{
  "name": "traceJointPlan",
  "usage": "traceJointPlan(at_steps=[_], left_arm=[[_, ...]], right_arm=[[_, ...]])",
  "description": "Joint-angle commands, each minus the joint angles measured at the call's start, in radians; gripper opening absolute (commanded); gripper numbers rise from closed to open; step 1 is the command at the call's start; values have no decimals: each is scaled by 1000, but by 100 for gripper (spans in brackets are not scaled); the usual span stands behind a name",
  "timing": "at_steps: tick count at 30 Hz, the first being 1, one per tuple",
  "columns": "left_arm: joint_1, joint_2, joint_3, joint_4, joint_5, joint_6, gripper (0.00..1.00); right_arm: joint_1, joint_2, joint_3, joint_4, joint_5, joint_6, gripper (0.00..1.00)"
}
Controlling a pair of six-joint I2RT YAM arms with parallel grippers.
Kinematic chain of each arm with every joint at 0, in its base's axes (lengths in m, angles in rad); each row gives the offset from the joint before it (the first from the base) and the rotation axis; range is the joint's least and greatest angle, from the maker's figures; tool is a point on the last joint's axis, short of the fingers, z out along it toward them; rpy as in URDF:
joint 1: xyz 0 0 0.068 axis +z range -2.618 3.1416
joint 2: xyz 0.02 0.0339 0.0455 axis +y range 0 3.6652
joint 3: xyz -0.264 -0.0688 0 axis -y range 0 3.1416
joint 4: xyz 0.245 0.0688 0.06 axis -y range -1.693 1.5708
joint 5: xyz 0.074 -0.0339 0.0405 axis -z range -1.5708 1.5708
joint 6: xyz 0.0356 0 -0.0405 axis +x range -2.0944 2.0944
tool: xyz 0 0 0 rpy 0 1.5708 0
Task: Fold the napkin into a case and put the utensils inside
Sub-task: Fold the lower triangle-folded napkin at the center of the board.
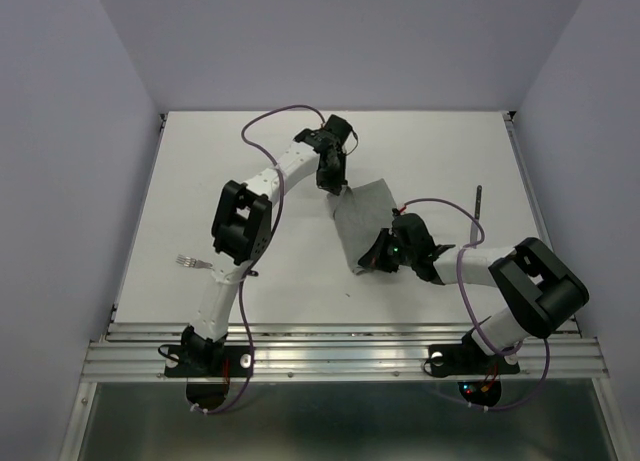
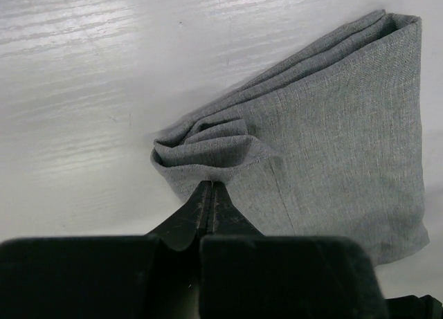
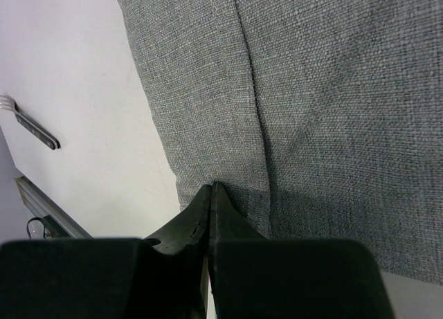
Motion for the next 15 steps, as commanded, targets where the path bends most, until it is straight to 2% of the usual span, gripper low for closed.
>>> traceJointPlan(at_steps=[1,15], left_arm=[[0,18,70,4,33,23,0],[0,153,170,47,113,27,0]], right_arm=[[2,-1,-2,-105,16,-18,1],[2,-30,-4,-147,42,-20,1]])
